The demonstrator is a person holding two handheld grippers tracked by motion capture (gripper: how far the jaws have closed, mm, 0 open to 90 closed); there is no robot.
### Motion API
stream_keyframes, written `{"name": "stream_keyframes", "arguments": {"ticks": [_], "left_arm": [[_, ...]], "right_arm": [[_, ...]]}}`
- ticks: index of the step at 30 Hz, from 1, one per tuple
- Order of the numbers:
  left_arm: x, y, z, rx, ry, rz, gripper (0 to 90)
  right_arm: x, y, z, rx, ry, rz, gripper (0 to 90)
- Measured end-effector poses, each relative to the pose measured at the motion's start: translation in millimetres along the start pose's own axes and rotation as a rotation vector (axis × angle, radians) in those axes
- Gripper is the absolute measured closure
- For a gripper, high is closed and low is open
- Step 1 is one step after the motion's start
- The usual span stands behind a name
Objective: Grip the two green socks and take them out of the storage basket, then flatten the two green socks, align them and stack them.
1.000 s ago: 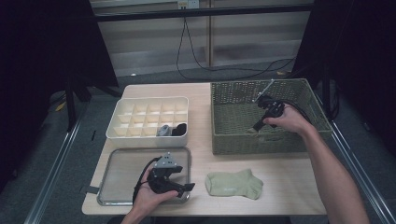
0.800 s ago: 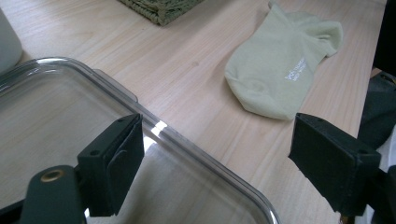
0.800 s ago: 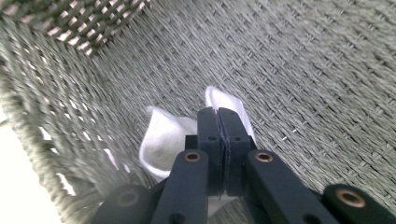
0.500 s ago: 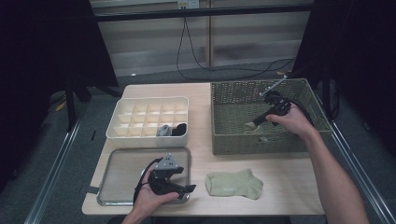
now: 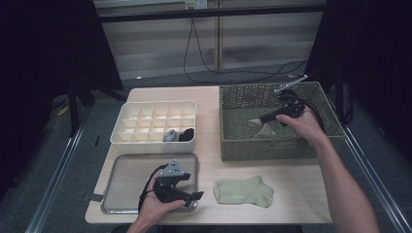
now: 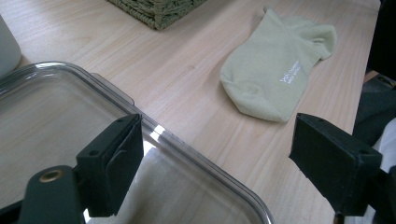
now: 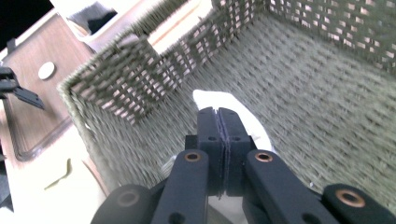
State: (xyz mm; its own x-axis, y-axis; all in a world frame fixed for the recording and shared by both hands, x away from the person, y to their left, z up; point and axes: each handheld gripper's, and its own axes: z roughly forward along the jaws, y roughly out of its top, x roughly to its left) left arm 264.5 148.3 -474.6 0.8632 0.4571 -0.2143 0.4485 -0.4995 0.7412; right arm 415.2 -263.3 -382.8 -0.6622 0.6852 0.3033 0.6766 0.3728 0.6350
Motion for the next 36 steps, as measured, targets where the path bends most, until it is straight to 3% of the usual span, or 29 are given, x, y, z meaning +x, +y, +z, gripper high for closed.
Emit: {"name": "stream_keyframes", "arguments": {"ticks": [11,15,26,36], "left_arm": [[4.9,-1.8,-1.6,-0.001,0.011,-0.009,17.1],[8.5,-0.8,-0.1,-0.005,0.007,-0.014,17.1],[5.7,0.4,0.0,-0.003,0.005,-0.017,16.1],[3.0,0.4,2.4,0.003,0.008,-0.007,15.8]], "right_arm": [[1.5,-1.9,-2.8,-0.096,-0.003,0.015,89.5],[-0.8,-3.7,-2.9,-0.105,-0.017,0.032,89.5],[5.5,-3.7,-21.9,-0.241,-0.001,0.066,89.7],[14.3,-2.7,-33.5,-0.294,-0.003,0.041,89.7]]}}
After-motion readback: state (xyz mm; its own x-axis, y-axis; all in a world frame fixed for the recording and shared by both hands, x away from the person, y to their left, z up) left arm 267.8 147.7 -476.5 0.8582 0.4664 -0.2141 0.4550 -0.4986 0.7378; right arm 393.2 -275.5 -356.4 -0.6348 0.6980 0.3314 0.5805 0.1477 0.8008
